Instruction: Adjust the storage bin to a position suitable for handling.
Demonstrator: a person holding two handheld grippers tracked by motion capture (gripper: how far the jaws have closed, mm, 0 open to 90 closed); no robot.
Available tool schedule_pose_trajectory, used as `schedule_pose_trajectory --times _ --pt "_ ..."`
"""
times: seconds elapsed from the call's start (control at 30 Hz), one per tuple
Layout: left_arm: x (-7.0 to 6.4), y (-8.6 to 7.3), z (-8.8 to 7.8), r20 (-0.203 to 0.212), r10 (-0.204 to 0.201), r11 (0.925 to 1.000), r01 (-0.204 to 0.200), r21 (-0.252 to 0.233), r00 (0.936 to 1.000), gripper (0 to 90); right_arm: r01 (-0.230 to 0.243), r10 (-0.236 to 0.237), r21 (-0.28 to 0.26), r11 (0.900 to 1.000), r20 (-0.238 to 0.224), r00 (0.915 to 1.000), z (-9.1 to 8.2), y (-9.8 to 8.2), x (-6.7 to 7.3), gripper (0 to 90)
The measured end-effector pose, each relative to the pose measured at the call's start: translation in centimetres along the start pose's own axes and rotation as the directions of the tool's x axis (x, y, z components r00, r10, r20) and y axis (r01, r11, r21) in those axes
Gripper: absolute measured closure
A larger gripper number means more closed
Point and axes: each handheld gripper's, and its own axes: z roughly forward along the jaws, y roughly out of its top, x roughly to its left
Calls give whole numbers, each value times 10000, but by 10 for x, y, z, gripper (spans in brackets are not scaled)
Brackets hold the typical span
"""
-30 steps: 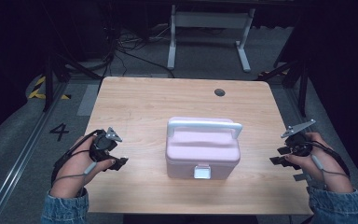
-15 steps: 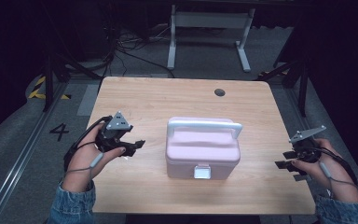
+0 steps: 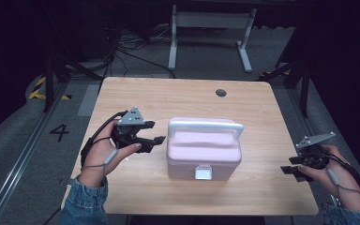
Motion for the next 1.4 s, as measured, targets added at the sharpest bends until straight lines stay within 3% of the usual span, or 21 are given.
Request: schedule_pose_trajectory --times 0.1,0.2,0.23,0.37,0.47,0.53,0.67,0.77,0.93,1.13,1.27,1.4 --pt "-4 5 7 325 -17 9996 26 -279 9995 365 -16 16 -25 10000 -24 10000 -1 -2 0 465" --pt "-7 9 14 383 11 9984 11 -558 9993 364 -95 95 19 10000 -18 10000 -1 -4 1 464" --pt "-8 10 17 460 -242 9978 269 -604 9986 365 -95 95 16 10000 -9 10000 -1 -4 1 465" --pt "-10 12 24 347 13 9970 14 -768 9994 371 -138 138 -25 9999 -32 9999 0 -4 1 465" --pt "-12 13 29 263 -2 9963 24 -858 9997 394 -95 95 -30 9999 -31 9999 1 -4 2 464" --pt "-13 14 33 342 -244 9951 275 -954 9991 397 -56 56 -24 10000 -41 10000 2 -3 2 464" --pt "-13 13 39 -64 -561 9950 554 -826 9984 417 -38 38 -22 10000 -81 10000 3 -2 3 464" --pt "-14 12 45 -68 -553 9935 543 -996 9984 458 -37 37 2 10000 -97 9999 3 -2 4 464" --pt "-20 14 52 -592 -180 9915 102 -1301 9981 483 -7 7 4 10000 -119 9999 4 -2 4 465" --pt "-23 16 53 -831 -146 9904 30 -1384 9964 592 -78 79 44 10000 -197 9998 7 -1 3 466" --pt "-25 16 51 -983 -345 9885 194 -1502 9946 673 -59 59 21 10000 -186 9998 8 -3 3 471" --pt "-26 17 51 -1193 -183 9893 7 -1460 9927 694 -116 114 -129 9998 -110 9999 6 -3 3 501"
